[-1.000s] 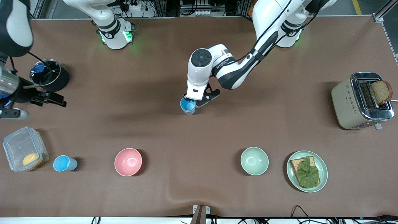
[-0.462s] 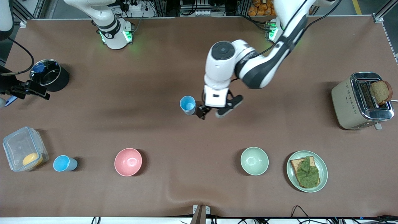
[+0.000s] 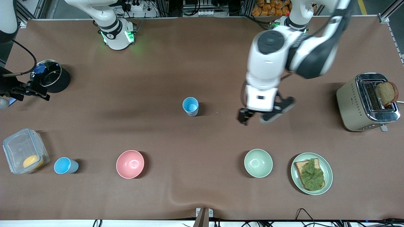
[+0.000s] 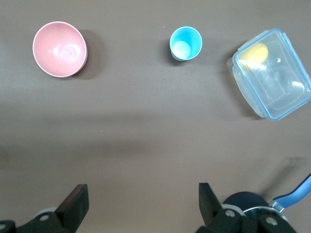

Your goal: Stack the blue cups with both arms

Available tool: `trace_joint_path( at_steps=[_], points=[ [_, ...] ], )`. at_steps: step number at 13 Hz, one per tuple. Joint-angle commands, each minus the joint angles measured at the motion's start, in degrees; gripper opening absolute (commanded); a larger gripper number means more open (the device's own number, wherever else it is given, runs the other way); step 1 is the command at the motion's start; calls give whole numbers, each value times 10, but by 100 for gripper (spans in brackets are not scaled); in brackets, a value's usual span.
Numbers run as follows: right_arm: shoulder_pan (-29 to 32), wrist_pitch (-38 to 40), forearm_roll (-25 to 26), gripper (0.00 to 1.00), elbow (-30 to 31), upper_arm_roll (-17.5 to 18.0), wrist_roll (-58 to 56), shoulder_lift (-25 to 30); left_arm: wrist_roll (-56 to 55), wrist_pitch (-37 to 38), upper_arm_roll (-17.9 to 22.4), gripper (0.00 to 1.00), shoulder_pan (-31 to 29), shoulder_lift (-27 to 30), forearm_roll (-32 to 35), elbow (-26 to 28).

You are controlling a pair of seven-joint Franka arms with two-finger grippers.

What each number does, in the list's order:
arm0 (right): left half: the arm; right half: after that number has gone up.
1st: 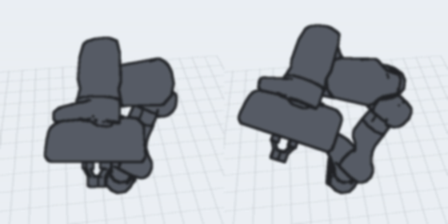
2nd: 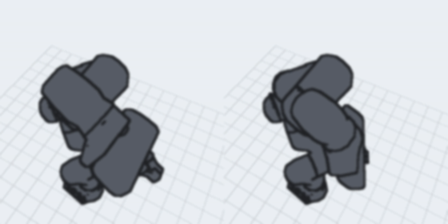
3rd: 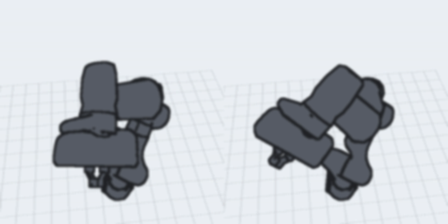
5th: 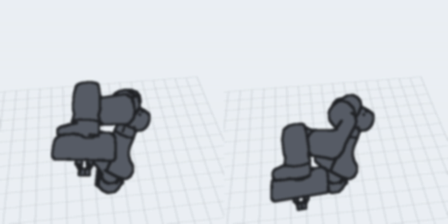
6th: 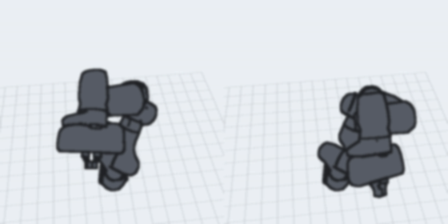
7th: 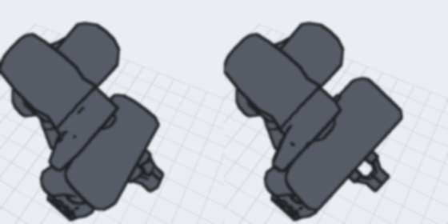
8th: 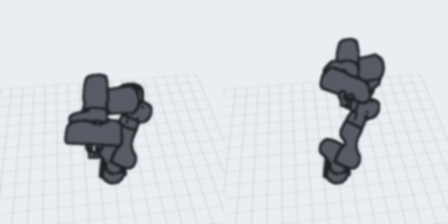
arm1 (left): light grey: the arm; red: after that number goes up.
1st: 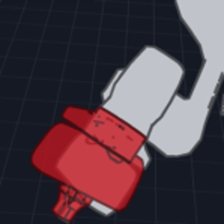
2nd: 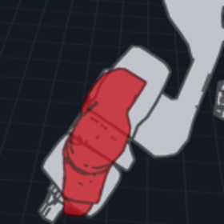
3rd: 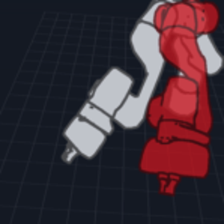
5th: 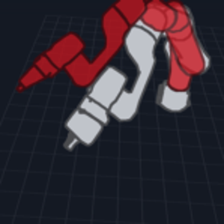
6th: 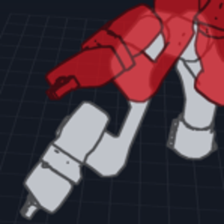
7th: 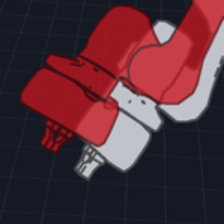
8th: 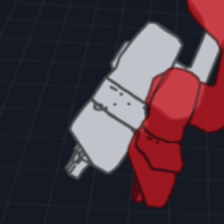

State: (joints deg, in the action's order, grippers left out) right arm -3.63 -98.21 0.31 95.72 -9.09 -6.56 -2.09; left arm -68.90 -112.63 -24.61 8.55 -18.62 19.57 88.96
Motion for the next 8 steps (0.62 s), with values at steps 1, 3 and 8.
trace_joint_path(
  at_steps=[1, 3, 8],
  points=[
    [19, -4, 16, 100, 11, 27, -14, 14, 140, 44, -7, 100, -69, 51, -50, 15],
    [26, 21, 15, 100, -7, 31, -14, 10, 251, 68, -7, 100, -113, 70, -58, 13],
    [30, 90, 16, 100, -60, 46, -15, 2, 458, 99, -8, 100, -216, 105, -118, 13]
  ],
)
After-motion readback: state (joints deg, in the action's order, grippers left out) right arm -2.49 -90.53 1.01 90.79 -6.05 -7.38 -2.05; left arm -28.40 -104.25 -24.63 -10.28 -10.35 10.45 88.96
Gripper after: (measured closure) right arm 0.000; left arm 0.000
